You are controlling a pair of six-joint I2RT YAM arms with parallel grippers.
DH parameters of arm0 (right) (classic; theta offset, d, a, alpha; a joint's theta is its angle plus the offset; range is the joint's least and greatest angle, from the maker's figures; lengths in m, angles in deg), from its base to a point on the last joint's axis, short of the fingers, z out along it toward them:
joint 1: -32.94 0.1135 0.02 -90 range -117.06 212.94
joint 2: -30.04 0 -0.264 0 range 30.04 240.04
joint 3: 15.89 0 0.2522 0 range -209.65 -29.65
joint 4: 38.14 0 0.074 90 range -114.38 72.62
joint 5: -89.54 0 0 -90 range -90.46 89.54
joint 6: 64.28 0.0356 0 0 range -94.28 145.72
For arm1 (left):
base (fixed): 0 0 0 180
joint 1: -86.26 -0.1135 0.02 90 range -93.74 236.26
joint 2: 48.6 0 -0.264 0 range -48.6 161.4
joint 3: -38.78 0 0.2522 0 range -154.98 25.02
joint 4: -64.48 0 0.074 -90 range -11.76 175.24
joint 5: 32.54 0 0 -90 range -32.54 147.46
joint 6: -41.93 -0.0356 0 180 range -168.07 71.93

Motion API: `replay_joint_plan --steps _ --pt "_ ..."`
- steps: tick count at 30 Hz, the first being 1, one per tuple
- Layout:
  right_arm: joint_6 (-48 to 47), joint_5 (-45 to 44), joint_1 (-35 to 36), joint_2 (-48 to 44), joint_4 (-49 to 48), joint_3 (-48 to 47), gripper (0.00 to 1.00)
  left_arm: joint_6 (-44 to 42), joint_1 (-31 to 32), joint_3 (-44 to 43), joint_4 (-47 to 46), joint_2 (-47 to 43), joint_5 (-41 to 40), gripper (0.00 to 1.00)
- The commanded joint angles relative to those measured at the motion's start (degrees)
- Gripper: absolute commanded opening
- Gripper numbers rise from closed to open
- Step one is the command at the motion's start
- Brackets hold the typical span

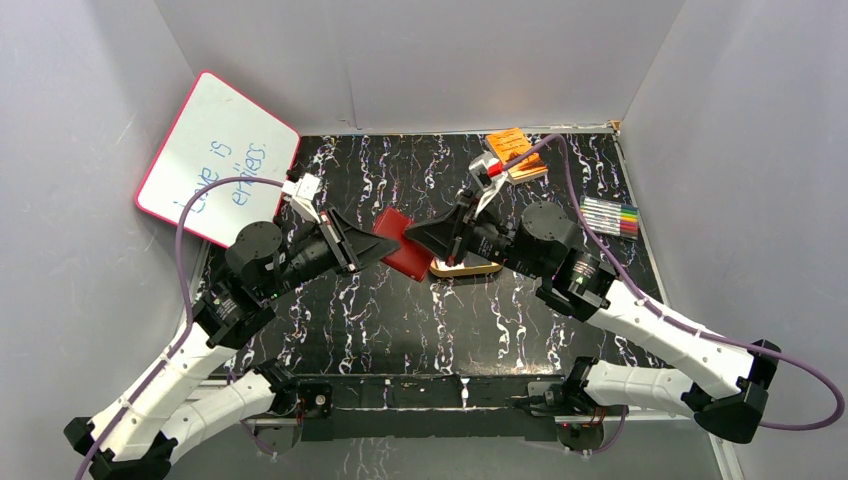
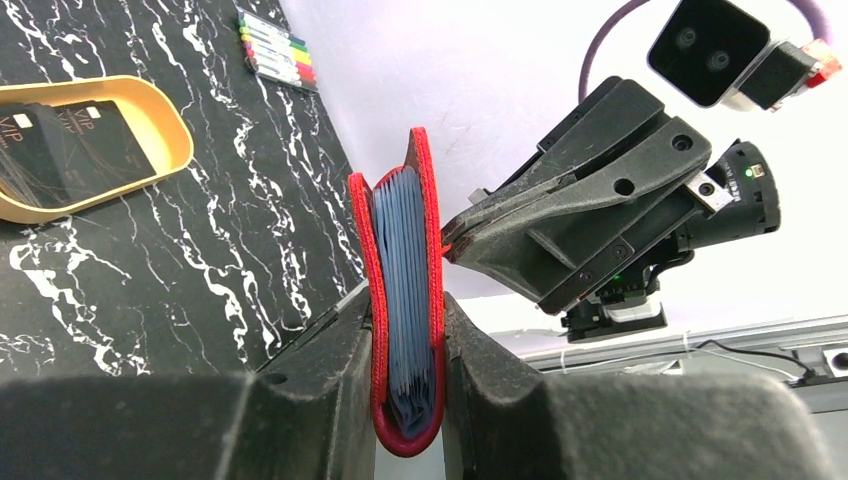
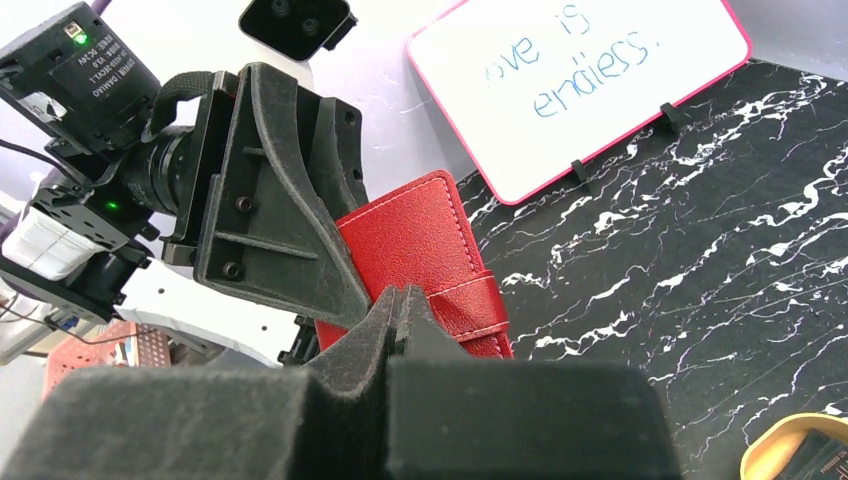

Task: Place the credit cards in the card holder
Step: Close the card holder.

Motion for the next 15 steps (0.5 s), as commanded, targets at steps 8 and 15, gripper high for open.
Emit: replay_joint_plan --steps 8,15 --pt "2.4 5.9 2.2 2.4 12.5 5.1 0.0 6.5 -0.1 -2.9 -29.5 -3.2 -2.2 0.0" --pt "2.5 5.5 2.5 2.2 12.5 5.8 0.0 6.7 -0.2 -3.5 -30.8 -3.2 -2.9 0.0"
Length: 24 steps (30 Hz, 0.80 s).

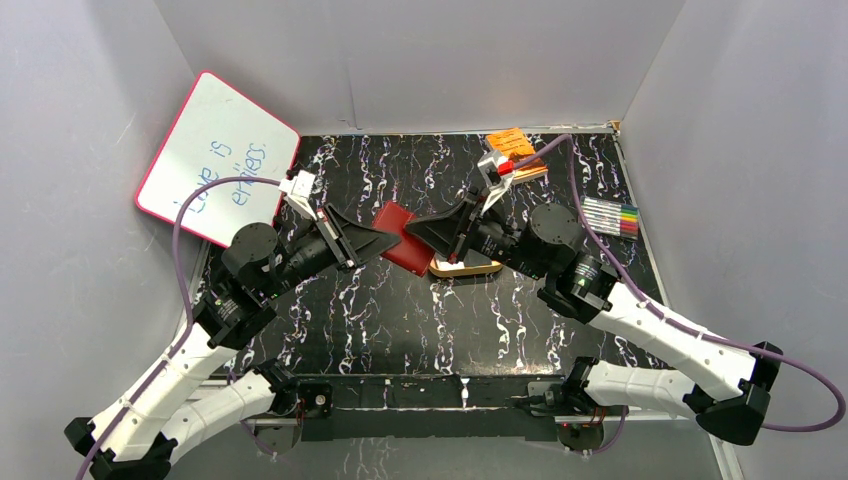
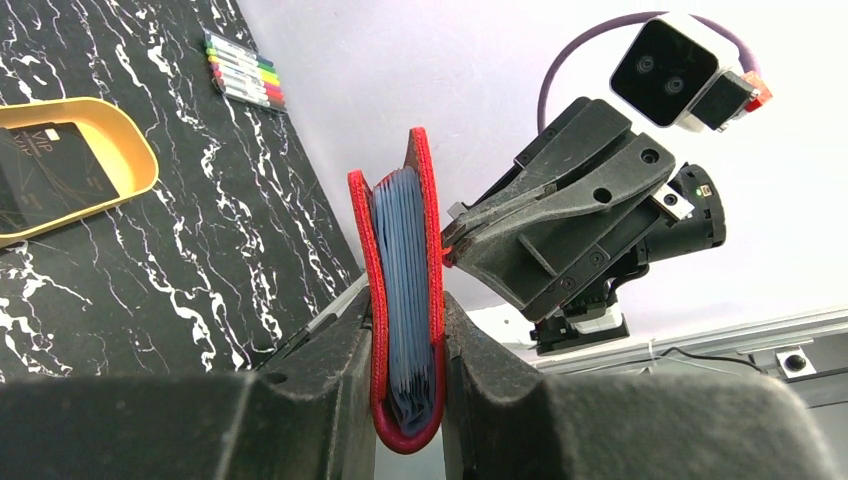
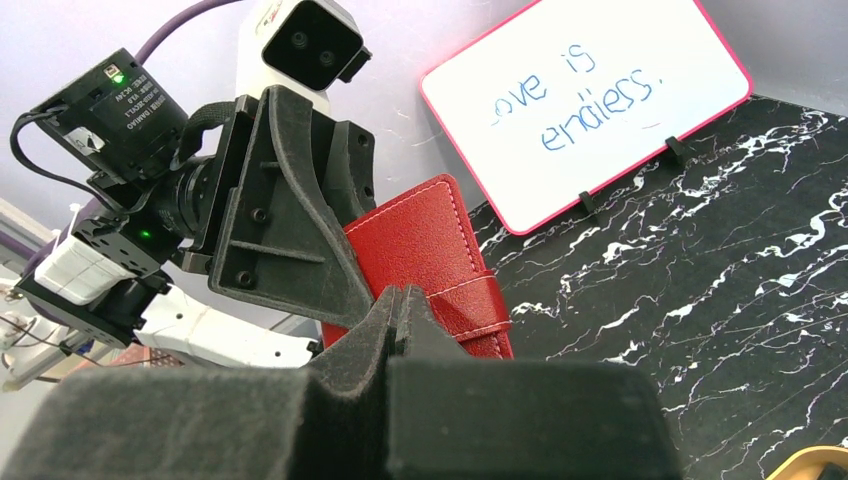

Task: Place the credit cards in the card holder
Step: Close the card holder.

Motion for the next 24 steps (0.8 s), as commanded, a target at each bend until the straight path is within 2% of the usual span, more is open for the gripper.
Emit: replay_joint_plan --steps 1,24 --pt "1.2 6.5 2.6 3.0 16.8 4.8 0.0 3.5 -0.1 -4.5 -25.9 -2.9 -2.5 0.0" --pt "2.1 7.0 2.8 4.8 15.6 8.0 0.0 5.0 -0.1 -6.1 -30.5 -1.4 -1.6 0.0"
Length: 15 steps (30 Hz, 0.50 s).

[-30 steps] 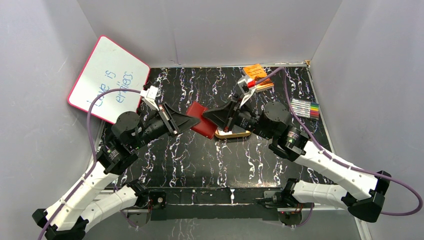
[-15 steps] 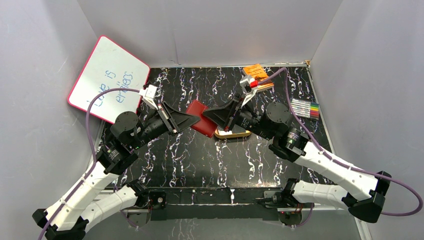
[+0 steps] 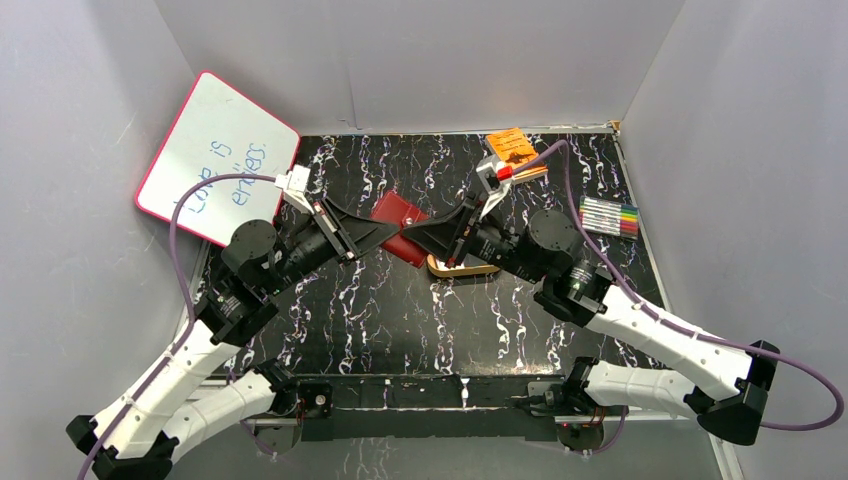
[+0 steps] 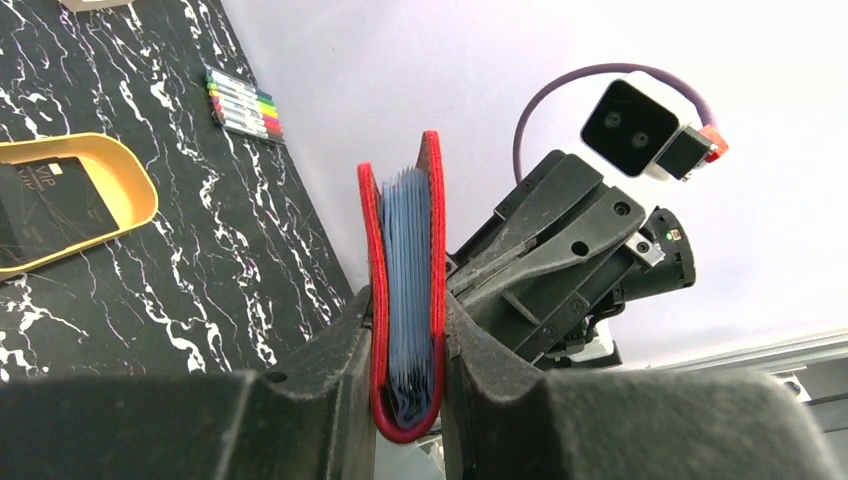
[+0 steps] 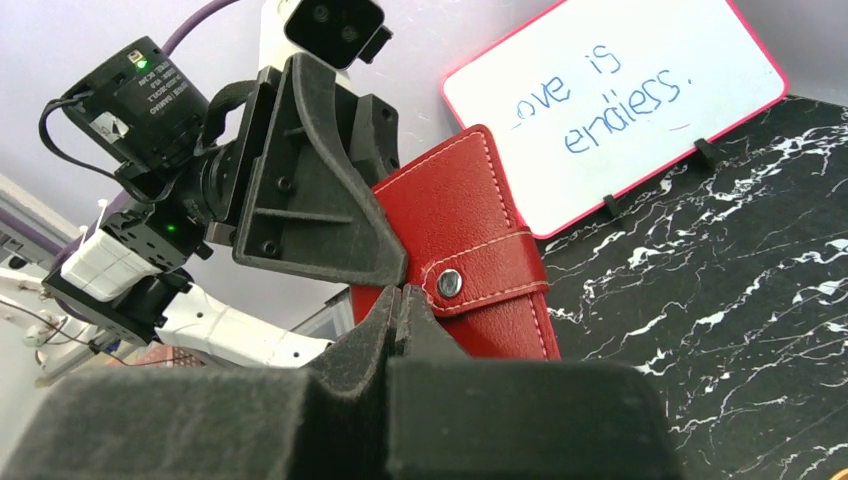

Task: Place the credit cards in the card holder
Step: Close the card holder.

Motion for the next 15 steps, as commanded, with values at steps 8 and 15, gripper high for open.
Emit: replay_joint_plan --steps 8,15 --pt "0.5 5.2 2.9 3.0 19.9 5.9 0.0 2.7 -0.1 -6.3 -26.4 -2.0 -1.1 0.0" --pt "-4.5 9.9 2.9 -2.4 20.7 2.2 0.41 -4.2 -0.1 -5.0 -16.2 -4.7 -4.6 0.0"
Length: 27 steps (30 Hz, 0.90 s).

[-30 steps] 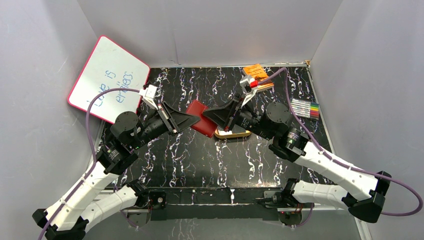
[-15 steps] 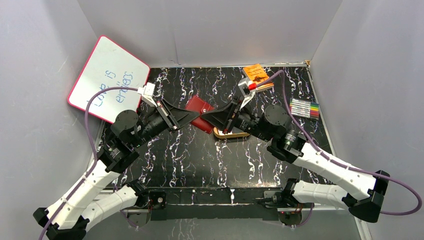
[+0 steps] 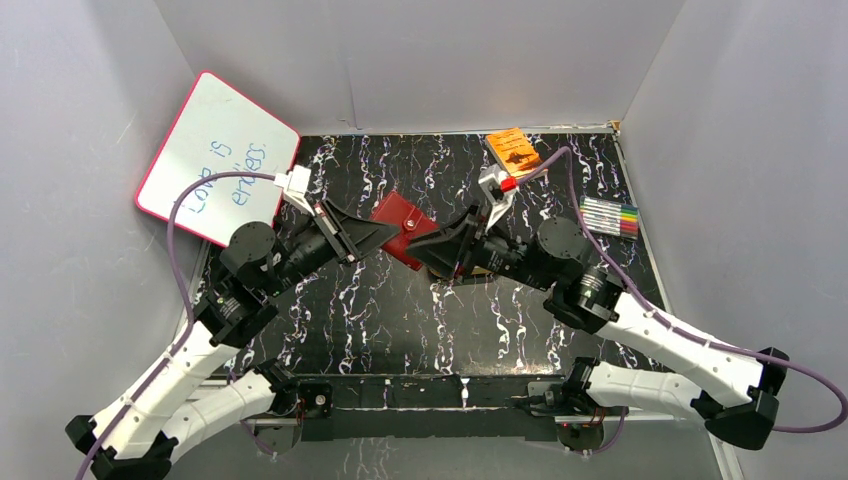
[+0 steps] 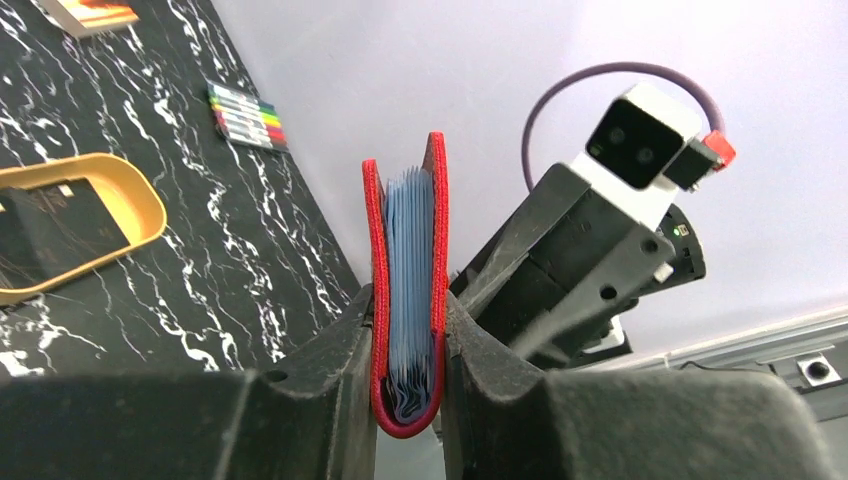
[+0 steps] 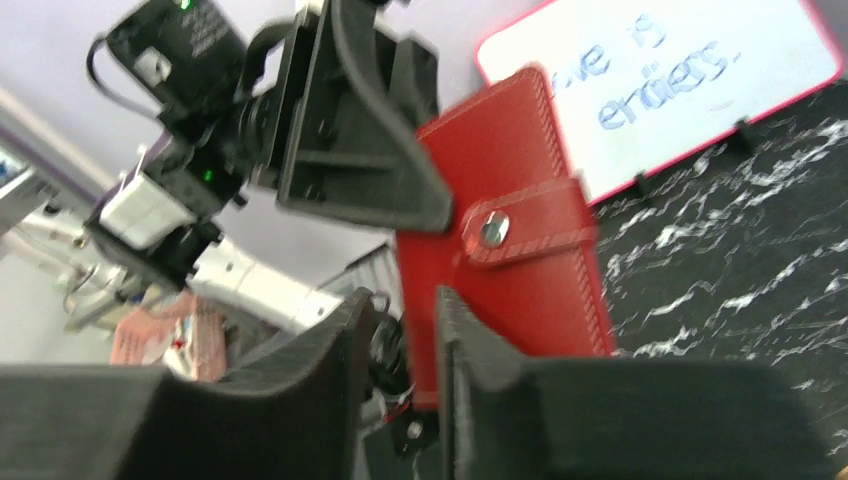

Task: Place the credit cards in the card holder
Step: Close the card holder.

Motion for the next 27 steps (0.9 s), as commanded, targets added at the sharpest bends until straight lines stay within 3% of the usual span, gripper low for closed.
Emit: replay_joint_plan --steps 1,5,9,12,16,21,27 --pt "-5.8 8.8 1.4 0.1 21.1 -0.7 0.47 -2.7 -0.1 -4.7 -12.9 -5.5 -4.4 0.0" --pt "-10.3 9.5 1.4 -1.9 28.4 -6.7 0.59 -5.8 -0.2 -3.9 -7.6 -6.8 -5.4 0.0" --pt "-12.6 5.1 1.5 -2.7 34.3 -13.7 0.61 -7.3 -0.1 -3.0 -5.0 -7.8 -3.8 0.0" --pt "-12.9 -1.0 1.4 -4.0 34.5 -15.9 0.64 -8.4 -0.1 -2.7 -3.8 -8.2 -1.4 0.0" --pt "-13.1 -2.3 1.4 -4.9 32.8 -17.9 0.79 -11.1 -0.1 -3.6 -1.2 -8.3 2.6 0.0" --pt "-12.1 3.0 1.4 -3.3 29.8 -20.4 0.98 -15.9 -0.2 -4.3 1.3 -8.4 12.3 0.0" --pt "-11.4 11.6 1.4 0.0 28.5 -22.8 0.99 -18.1 -0.1 -3.6 -3.0 -9.4 22.6 0.0"
